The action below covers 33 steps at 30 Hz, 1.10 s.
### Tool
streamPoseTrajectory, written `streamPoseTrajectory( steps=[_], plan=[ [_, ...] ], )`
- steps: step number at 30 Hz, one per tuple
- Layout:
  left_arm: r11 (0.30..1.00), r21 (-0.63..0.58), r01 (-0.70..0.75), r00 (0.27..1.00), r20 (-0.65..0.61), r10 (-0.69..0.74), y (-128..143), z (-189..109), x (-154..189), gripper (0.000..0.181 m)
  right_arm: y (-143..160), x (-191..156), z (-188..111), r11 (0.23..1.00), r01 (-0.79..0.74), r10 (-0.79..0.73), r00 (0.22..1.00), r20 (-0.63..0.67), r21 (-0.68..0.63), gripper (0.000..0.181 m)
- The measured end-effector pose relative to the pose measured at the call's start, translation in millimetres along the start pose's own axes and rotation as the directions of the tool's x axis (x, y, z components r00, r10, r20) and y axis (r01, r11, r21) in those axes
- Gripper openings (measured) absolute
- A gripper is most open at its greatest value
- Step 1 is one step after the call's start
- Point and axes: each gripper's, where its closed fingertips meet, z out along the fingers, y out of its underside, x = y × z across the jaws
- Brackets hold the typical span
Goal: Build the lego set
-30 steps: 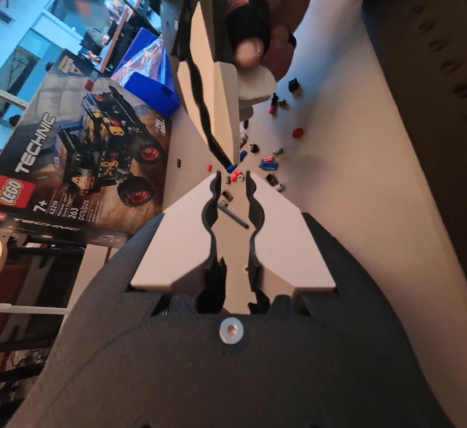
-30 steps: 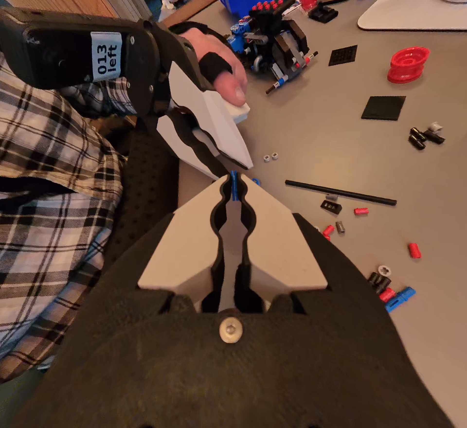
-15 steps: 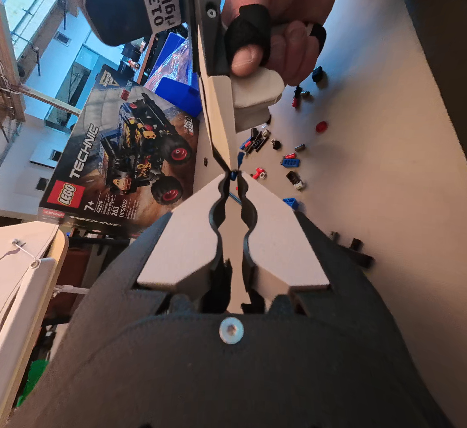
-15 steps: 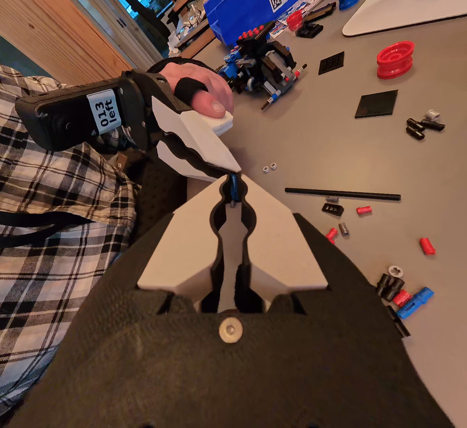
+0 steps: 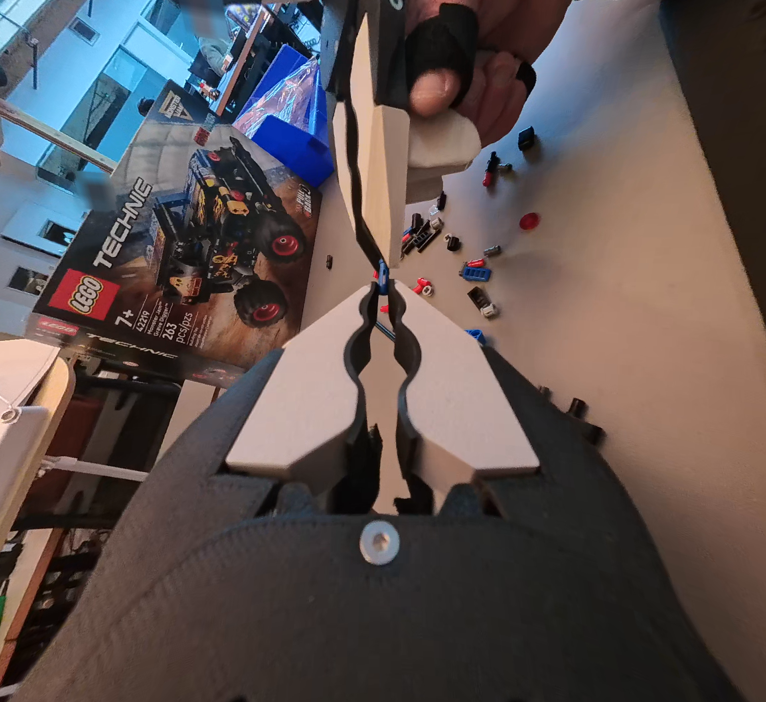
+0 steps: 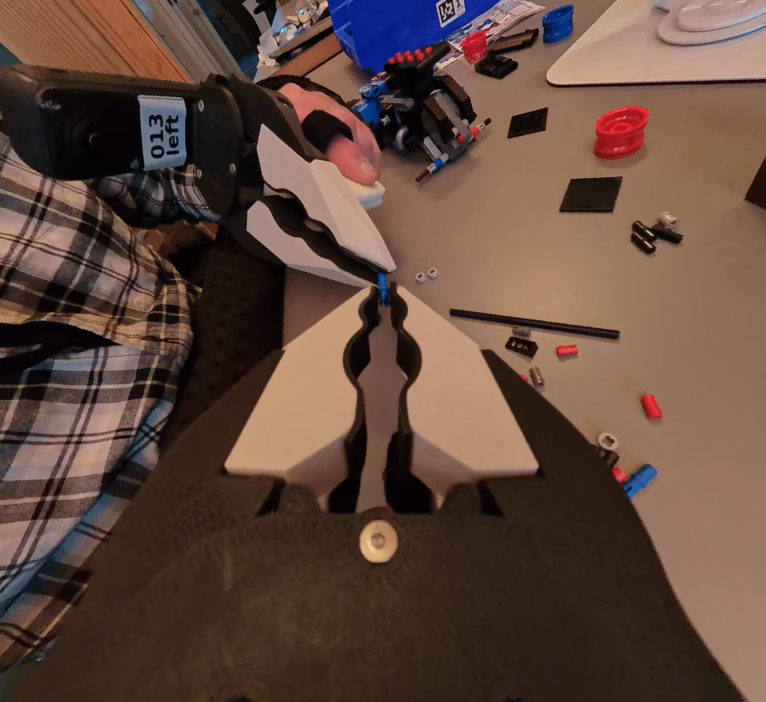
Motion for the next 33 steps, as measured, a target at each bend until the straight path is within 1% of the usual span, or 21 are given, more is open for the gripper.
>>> streamPoseTrajectory(
  steps=[7, 9, 11, 13, 16, 23, 25, 27, 32, 33],
  plan=[
    [0.995, -0.013, 0.095, 0.993, -0.062, -0.096, 7.6, 1.9, 2.0, 0.005, 1.1, 5.9, 0.8, 0.997, 0.068, -0.070, 0.995, -0.071, -0.033, 0.003],
    [0.986, -0.039, 0.160, 0.979, -0.125, -0.163, 13.1, 1.7, 6.3, 0.020, 3.2, 10.0, -0.9, 0.994, 0.091, -0.097, 0.990, -0.105, -0.057, 0.003],
    [0.971, -0.066, 0.230, 0.950, -0.201, -0.239, 18.1, 0.2, 13.1, 0.028, 7.9, 16.2, -1.5, 0.986, 0.132, -0.148, 0.977, -0.155, -0.105, 0.002],
    [0.959, -0.113, 0.258, 0.926, -0.254, -0.279, 26.7, -0.7, 20.0, 0.035, 11.4, 18.8, -0.6, 0.974, 0.168, -0.195, 0.963, -0.185, -0.150, 0.003],
    [0.950, -0.160, 0.268, 0.898, -0.315, -0.306, 36.7, -1.3, 31.4, 0.038, 20.7, 22.5, 2.6, 0.942, 0.229, -0.285, 0.934, -0.218, -0.246, 0.002],
    [0.945, -0.220, 0.243, 0.859, -0.404, -0.315, 44.2, -1.5, 54.4, 0.025, 37.0, 23.7, 11.9, 0.840, 0.336, -0.456, 0.862, -0.220, -0.427, 0.003],
    [0.945, -0.233, 0.232, 0.865, -0.395, -0.309, 48.4, 0.1, 55.0, 0.027, 40.6, 23.2, 15.4, 0.814, 0.352, -0.484, 0.850, -0.206, -0.462, 0.002],
    [0.943, -0.232, 0.239, 0.862, -0.395, -0.316, 48.5, 0.8, 55.1, 0.025, 44.9, 24.7, 16.6, 0.779, 0.368, -0.519, 0.832, -0.195, -0.507, 0.003],
    [0.941, -0.223, 0.255, 0.858, -0.397, -0.327, 46.4, 5.0, 56.0, 0.006, 50.3, 23.8, 18.4, 0.721, 0.397, -0.570, 0.806, -0.160, -0.568, 0.002],
    [0.941, -0.221, 0.257, 0.856, -0.401, -0.327, 45.8, 6.0, 57.3, 0.006, 50.8, 24.6, 18.1, 0.707, 0.402, -0.583, 0.797, -0.159, -0.581, 0.002]
  ],
)
